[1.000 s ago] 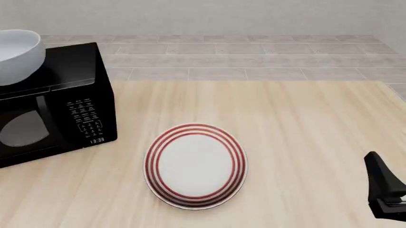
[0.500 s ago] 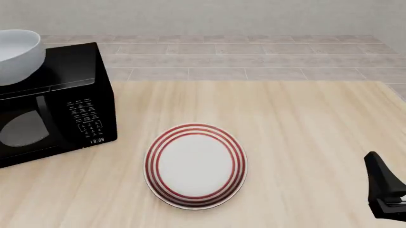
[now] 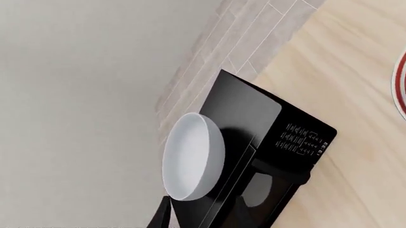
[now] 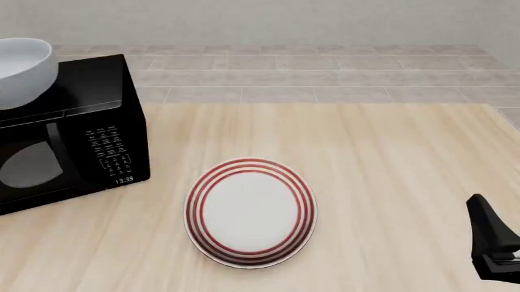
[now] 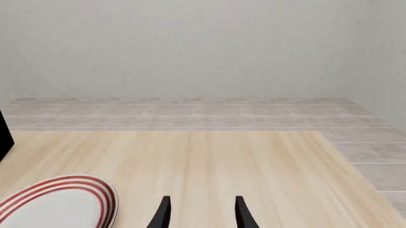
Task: Pick up the white bowl and put it on the plate.
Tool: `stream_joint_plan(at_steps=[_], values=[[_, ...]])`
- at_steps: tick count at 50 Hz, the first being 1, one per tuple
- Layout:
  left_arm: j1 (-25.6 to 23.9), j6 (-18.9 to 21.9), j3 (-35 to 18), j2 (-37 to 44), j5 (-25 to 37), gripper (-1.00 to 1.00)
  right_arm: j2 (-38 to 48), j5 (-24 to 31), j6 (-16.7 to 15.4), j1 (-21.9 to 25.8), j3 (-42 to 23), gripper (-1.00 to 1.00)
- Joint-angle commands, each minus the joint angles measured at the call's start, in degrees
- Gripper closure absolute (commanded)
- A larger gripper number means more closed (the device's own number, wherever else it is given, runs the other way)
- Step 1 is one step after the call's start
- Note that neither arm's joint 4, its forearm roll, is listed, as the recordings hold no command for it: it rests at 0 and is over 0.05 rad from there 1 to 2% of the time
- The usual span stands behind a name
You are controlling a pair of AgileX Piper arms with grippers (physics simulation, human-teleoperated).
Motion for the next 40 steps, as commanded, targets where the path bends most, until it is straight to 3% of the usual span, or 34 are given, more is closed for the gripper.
stream_joint_plan(at_steps=[1,40], values=[[1.1,-0.1,1.0,2.8,-3.3,-1.0,0.0,0.0,0.0,0.0,0.0,-1.0],[4.9,0.4,4.1,10.2,-12.9,-1.0,0.0,0.0,0.0,0.0,0.0,-1.0]])
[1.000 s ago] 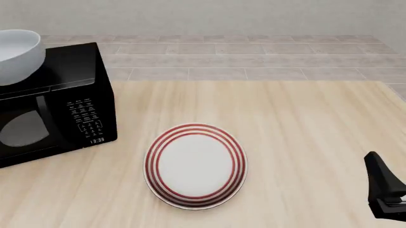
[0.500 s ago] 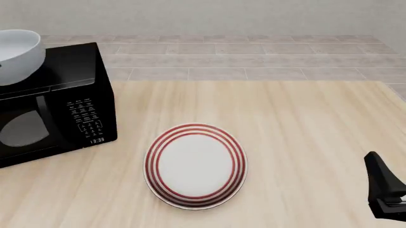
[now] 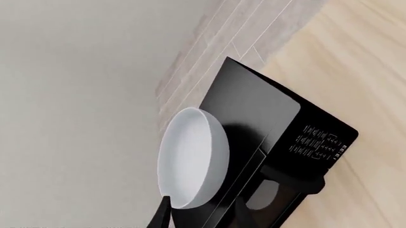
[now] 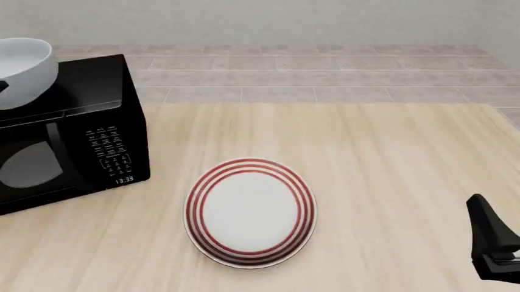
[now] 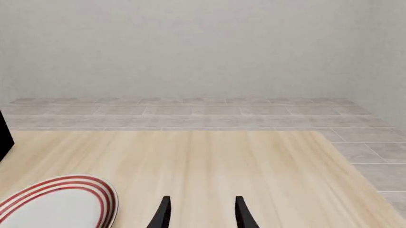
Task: Pick up the white bowl and put it on the plate.
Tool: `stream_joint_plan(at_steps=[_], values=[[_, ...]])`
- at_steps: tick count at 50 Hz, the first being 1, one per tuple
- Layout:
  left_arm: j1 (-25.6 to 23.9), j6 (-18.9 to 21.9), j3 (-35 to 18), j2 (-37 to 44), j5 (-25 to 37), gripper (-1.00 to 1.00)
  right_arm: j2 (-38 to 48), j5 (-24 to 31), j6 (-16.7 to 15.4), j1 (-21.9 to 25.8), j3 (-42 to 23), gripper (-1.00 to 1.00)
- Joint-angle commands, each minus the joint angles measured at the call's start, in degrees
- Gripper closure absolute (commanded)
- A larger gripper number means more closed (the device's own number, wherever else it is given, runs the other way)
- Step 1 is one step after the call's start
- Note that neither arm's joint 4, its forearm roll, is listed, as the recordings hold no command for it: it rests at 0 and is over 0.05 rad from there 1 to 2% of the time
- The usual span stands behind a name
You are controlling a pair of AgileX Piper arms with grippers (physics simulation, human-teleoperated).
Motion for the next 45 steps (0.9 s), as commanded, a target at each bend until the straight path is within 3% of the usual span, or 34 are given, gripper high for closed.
stream_joint_plan(at_steps=[1,45], values=[[0.8,0.1,0.7,2.5,-3.0,-1.0,0.0,0.0,0.0,0.0,0.0,-1.0],[2.6,0.3,2.2,12.1,-12.8,-1.0,0.0,0.0,0.0,0.0,0.0,-1.0]])
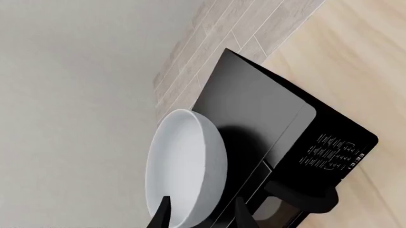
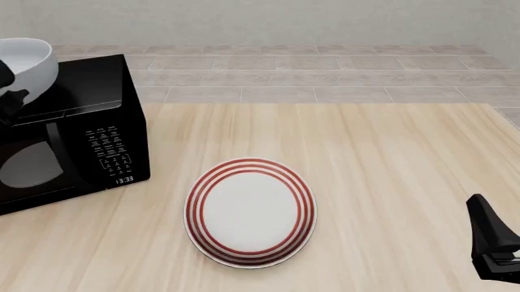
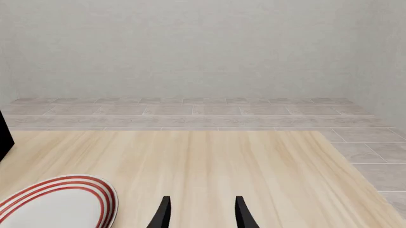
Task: Pick up the white bowl and put it on the plate.
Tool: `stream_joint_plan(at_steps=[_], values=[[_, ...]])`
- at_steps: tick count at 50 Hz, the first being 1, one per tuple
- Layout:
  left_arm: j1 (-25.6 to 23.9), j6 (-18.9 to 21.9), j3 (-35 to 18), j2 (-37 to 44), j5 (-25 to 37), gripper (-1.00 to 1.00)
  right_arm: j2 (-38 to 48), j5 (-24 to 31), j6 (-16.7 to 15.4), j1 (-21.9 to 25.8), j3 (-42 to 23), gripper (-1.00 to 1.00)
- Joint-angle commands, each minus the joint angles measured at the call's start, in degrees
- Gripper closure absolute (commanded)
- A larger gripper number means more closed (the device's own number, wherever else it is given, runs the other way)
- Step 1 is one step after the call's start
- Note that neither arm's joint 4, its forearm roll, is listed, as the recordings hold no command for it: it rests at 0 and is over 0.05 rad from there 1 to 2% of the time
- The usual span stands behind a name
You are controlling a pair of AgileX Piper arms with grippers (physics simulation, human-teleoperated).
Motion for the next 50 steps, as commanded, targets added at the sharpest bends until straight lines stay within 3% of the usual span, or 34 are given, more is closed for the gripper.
stream_joint_plan(at_steps=[1,39,50], values=[[0.5,-0.2,-0.6,2.6,-1.7,-1.0,0.0,0.0,0.0,0.0,0.0,-1.0],[1.7,-1.0,0.2,9.7,-7.7,-1.0,0.0,0.0,0.0,0.0,0.0,-1.0],[2.7,0.5,1.1,12.4,-11.0,-1.0,0.0,0.0,0.0,0.0,0.0,-1.0]])
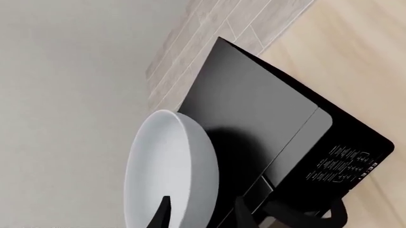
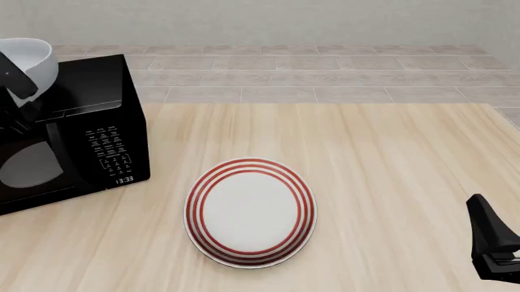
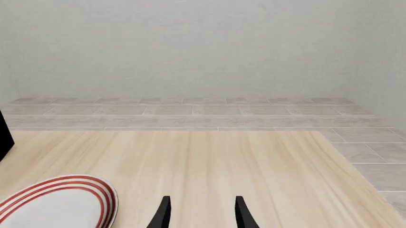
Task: Pick up the white bowl and put it on the plate.
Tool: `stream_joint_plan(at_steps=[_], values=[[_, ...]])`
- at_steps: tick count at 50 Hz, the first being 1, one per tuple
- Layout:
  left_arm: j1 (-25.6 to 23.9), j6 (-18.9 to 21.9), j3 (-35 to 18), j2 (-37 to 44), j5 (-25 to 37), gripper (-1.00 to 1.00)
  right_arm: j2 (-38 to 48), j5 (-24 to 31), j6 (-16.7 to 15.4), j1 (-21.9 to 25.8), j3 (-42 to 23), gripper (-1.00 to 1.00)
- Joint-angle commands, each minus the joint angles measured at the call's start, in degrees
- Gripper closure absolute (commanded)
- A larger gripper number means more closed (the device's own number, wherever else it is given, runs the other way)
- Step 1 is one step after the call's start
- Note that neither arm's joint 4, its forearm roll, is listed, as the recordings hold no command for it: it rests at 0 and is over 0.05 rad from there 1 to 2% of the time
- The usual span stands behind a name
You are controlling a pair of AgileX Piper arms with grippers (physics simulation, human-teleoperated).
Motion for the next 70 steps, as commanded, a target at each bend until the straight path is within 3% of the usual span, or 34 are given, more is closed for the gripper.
stream_joint_plan(at_steps=[1,22,23,41,58,70], values=[[1.3,1.0,-0.3,3.1,-2.5,-1.0,0.0,0.0,0.0,0.0,0.0,-1.0],[2.4,2.0,-0.6,6.1,-4.1,-1.0,0.0,0.0,0.0,0.0,0.0,-1.0],[2.3,1.8,-0.7,6.1,-3.9,1.0,0.0,0.0,0.0,0.0,0.0,-1.0],[1.8,2.8,-0.6,3.7,-2.0,1.0,0.0,0.0,0.0,0.0,0.0,-1.0],[-0.2,2.8,-1.1,-6.1,6.5,1.0,0.0,0.0,0.0,0.0,0.0,-1.0],[-5.6,-0.3,-1.2,-14.3,14.4,1.0,0.0,0.0,0.0,0.0,0.0,-1.0]])
